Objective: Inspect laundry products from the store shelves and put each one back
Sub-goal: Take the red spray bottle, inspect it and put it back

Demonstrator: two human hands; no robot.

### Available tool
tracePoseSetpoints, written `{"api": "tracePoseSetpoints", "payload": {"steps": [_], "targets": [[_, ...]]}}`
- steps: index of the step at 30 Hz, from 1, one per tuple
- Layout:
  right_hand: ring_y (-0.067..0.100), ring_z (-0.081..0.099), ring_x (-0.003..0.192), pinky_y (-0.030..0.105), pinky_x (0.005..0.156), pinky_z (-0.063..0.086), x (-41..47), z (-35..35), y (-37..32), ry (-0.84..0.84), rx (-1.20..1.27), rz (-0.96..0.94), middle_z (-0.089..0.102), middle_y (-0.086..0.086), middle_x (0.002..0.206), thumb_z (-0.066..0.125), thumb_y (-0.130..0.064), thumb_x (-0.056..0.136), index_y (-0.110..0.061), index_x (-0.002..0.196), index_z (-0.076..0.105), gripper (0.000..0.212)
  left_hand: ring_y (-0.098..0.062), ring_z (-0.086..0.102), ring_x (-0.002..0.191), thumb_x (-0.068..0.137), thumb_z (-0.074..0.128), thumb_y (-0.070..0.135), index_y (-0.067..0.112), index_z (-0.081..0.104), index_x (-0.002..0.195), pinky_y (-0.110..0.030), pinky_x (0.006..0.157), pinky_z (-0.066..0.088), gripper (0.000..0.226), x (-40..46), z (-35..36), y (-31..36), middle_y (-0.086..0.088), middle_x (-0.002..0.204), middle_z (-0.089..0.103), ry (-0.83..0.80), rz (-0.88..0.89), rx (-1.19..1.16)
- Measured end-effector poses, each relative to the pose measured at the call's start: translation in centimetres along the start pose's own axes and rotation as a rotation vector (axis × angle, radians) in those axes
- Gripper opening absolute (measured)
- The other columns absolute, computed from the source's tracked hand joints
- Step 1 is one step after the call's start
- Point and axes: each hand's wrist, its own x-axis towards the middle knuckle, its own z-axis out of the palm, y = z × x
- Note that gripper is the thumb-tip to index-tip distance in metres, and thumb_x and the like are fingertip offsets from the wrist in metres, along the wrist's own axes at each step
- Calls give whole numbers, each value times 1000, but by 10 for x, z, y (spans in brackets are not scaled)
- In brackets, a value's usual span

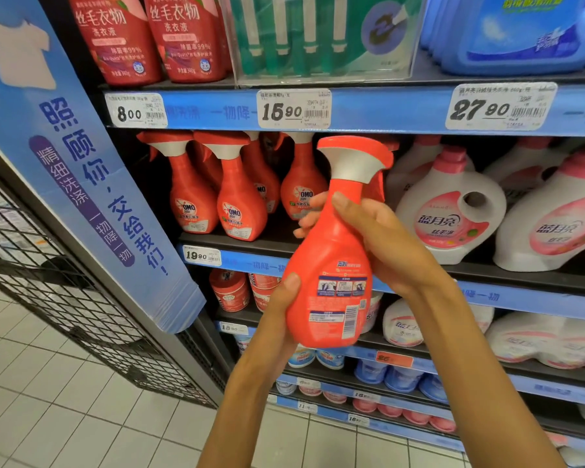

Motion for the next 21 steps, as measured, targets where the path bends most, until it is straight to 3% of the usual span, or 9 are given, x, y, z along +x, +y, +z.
{"api": "tracePoseSetpoints", "payload": {"steps": [3, 6, 10, 13, 16, 19, 21], "targets": [[25, 71, 81, 33, 71, 58, 0, 3, 5, -7, 74, -48, 72, 6, 79, 56, -36, 86, -14, 90, 63, 23, -17, 69, 101, 52, 75, 73, 28, 73, 105, -30, 80, 57, 70, 2, -2, 1, -3, 107, 73, 17, -38, -25], [21, 69, 73, 30, 68, 57, 0, 5, 7, 126, -45, -87, 71, 4, 72, 59, -42, 84, -23, 70, 71, 27, -22, 67, 106, 74, 64, 63, 19, 67, 112, -30, 81, 57, 58, 5, -6, 9, -8, 111, 72, 117, -13, 20], [12, 69, 72, 23, 66, 54, 6, 7, 14, 278, -222, -87, 71, 6, 79, 56, -34, 93, -11, 86, 64, 25, -24, 66, 109, 83, 56, 56, 14, 59, 123, -37, 91, 55, 58, 10, -2, 8, -9, 115, 70, 178, 15, 115], [11, 70, 79, 23, 68, 54, 7, 3, 24, 225, -156, -1, 73, 1, 84, 57, -31, 93, -14, 96, 63, 18, -23, 66, 108, 78, 58, 54, 19, 60, 123, -37, 89, 56, 57, 12, 1, 1, -6, 114, 71, 199, -17, 12], [17, 71, 89, 26, 75, 55, 7, -4, 28, 109, -16, 15, 75, 2, 91, 67, -32, 84, -20, 95, 70, 17, -23, 67, 107, 76, 58, 55, 20, 68, 115, -42, 92, 54, 53, 13, -3, -1, -7, 115, 70, 191, -102, -243], [26, 70, 91, 33, 80, 56, 11, -3, 28, -64, 216, -15, 73, 9, 94, 73, -41, 75, -16, 98, 72, 34, -24, 68, 79, 78, 58, 58, 8, 67, 111, -36, 68, 57, 61, 13, -3, -4, -13, 94, 69, 110, -280, -400], [28, 69, 83, 36, 76, 56, 14, 0, 30, -113, 265, -20, 70, 9, 86, 73, -43, 74, -13, 100, 66, 40, -27, 67, 75, 80, 53, 61, 3, 66, 108, -39, 68, 57, 66, 13, 1, -6, -18, 90, 66, 34, -373, -371]]}}
